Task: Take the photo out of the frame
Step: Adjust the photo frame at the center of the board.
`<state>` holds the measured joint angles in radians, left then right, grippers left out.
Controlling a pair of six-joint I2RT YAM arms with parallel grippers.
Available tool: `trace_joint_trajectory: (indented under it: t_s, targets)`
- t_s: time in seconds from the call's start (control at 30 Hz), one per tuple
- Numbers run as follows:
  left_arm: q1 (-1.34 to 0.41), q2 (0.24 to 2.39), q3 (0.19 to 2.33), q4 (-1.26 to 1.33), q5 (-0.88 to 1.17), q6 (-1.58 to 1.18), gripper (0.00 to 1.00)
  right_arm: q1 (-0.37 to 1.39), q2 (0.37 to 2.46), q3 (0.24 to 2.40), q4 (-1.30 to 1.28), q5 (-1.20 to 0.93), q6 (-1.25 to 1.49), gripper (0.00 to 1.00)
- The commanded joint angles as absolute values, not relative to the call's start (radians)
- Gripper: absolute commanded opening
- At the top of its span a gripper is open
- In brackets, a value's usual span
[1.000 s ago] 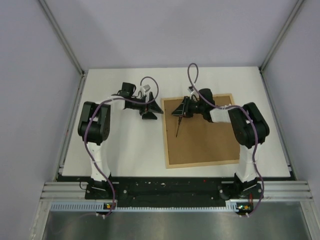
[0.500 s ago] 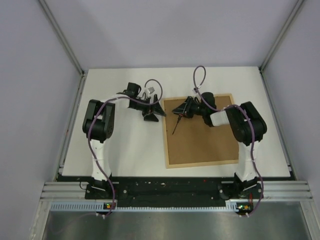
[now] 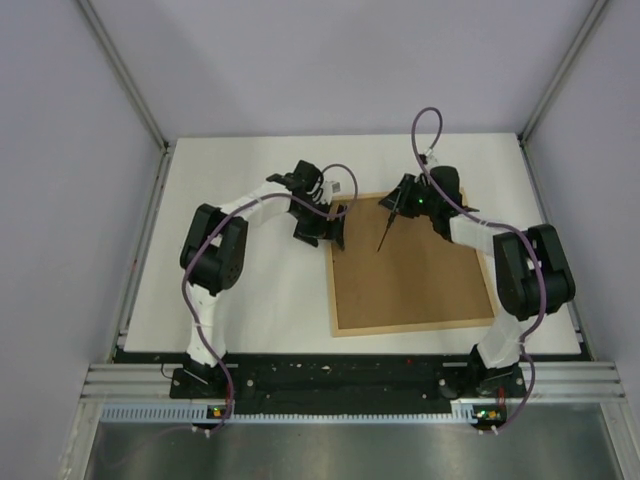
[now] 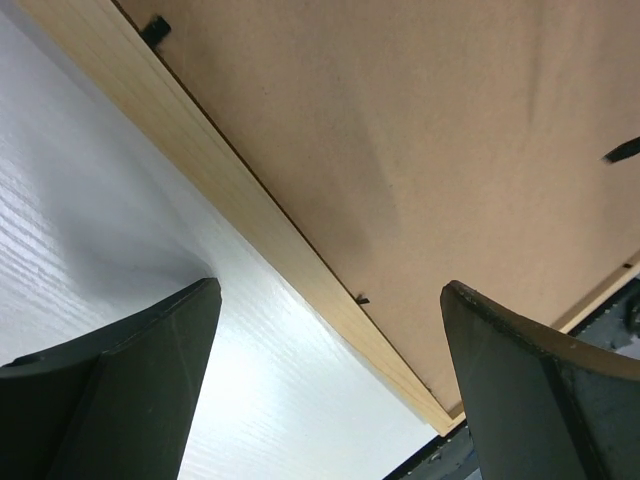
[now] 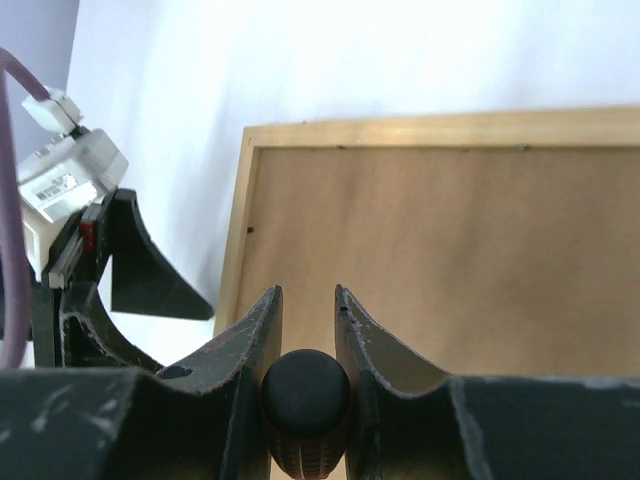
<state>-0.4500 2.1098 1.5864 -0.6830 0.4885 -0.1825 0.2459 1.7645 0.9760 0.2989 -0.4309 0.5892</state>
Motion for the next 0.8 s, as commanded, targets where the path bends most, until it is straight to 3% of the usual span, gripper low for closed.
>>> trace_joint_trajectory:
  t_s: [0.0, 0.17, 0.33, 0.63, 0.77]
  targets:
    - [-0.488, 2.091, 1.589, -0.788, 0.301, -0.144, 0.98, 0.249, 1.707, 0.957, 0.274, -0.312, 0.439, 0.00]
    - [-0.520, 2.106, 1.571, -0.811, 0.278, -0.144, 0.93, 0.248, 1.697, 0.950, 0.293, -0.302, 0.430, 0.00]
    - [-0.549, 2.125, 1.557, -0.811, 0.261, -0.160, 0.76, 0.247, 1.689, 0.942, 0.290, -0.296, 0.407, 0.00]
    - [-0.621, 2.152, 1.588, -0.816, 0.270, -0.178, 0.75, 0.249, 1.658, 0.937, 0.293, -0.298, 0.387, 0.00]
    - [-0.629, 2.160, 1.574, -0.811, 0.253, -0.179, 0.59, 0.247, 1.644, 0.931, 0.293, -0.305, 0.385, 0.00]
